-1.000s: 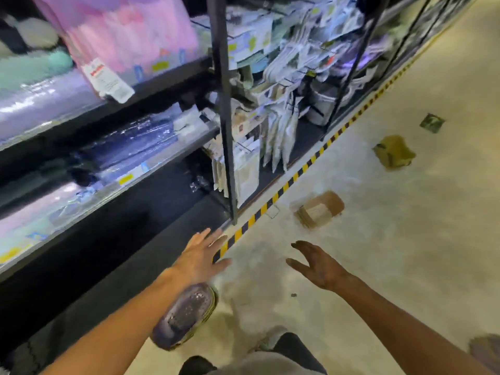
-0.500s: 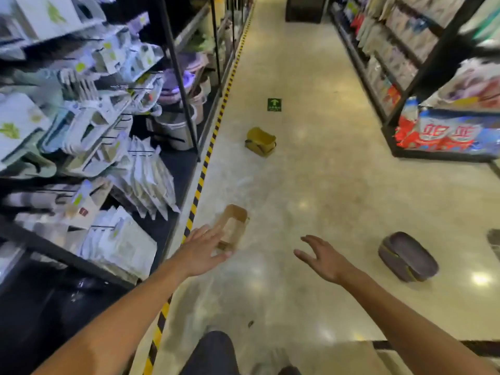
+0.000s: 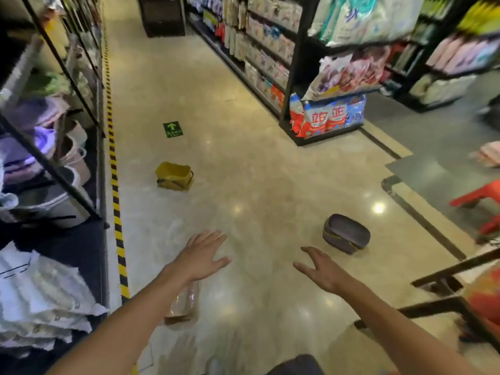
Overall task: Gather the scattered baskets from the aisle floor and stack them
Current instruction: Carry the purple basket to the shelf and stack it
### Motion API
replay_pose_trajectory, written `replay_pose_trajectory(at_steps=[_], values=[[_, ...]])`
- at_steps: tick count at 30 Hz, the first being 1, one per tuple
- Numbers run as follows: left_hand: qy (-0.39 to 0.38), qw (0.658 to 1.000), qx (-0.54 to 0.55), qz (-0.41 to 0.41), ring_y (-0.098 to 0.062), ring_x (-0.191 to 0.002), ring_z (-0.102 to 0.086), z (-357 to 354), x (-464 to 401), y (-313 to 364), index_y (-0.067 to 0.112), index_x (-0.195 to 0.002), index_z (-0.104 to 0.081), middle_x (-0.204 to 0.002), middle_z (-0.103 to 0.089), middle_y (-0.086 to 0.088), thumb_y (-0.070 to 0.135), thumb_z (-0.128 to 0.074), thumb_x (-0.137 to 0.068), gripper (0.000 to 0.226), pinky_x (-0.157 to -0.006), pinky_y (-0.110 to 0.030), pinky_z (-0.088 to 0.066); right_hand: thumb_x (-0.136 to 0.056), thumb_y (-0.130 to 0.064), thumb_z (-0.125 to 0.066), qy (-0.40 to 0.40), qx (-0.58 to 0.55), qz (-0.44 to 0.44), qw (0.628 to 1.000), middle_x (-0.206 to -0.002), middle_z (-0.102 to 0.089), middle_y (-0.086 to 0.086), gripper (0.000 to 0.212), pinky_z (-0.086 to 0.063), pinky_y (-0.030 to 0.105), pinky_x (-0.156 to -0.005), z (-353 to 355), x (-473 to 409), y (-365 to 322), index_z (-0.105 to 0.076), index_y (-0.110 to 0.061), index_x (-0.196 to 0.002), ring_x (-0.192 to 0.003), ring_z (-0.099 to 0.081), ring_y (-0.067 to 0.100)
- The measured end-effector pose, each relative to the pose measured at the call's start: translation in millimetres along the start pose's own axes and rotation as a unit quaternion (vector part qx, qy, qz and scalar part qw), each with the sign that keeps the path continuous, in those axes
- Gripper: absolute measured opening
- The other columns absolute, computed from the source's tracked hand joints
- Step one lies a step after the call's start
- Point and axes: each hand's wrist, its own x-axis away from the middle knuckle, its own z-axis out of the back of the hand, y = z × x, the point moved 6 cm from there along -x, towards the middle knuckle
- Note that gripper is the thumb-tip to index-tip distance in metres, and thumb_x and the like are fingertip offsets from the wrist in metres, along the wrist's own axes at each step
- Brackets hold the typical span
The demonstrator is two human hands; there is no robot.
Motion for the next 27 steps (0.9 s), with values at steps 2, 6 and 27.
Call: replay_pose_trajectory(at_steps=[2, 6, 27], values=[[-0.016, 0.999, -0.015, -0.032, -0.018, -0.157, -0.002, 13.1, -33.4, 8.4, 0.029, -0.163, -0.013, -0.171, -0.004, 0.006, 0.067, -0.035, -0.1, 0.077, -0.126, -0.038, -0.002, -0.094, -0.071, -0.046, 0.02, -0.023, -0.04, 0.999, -0.164, -0.031, 0.002, 0.08, -0.026, 0.038, -0.12, 11.7, -1.1, 14.7, -0.031, -0.022, -0.157, -0.15, -0.029, 0.022], [-0.043, 0.993, -0.052, -0.098, -0.019, -0.157, -0.001, 27.0, -103.9, 42.1, 0.029, -0.163, -0.013, -0.171, -0.003, 0.006, 0.067, -0.035, -0.1, 0.077, -0.126, -0.038, -0.002, -0.096, -0.068, -0.047, 0.039, -0.068, -0.106, 0.991, -0.165, -0.028, 0.002, 0.08, -0.026, 0.04, -0.122, 27.6, -0.3, 53.5, -0.028, -0.022, -0.159, -0.15, -0.028, 0.022], [-0.099, 0.954, -0.132, -0.249, -0.021, -0.158, -0.004, 71.6, -445.2, 304.7, 0.025, -0.164, -0.011, -0.171, -0.005, 0.001, 0.065, -0.034, -0.101, 0.078, -0.127, -0.038, -0.006, -0.09, -0.067, -0.058, 0.117, -0.198, -0.26, 0.938, -0.166, -0.027, -0.002, 0.088, -0.028, 0.033, -0.117, 199.4, -133.5, 316.1, -0.023, -0.026, -0.16, -0.149, -0.031, 0.02]])
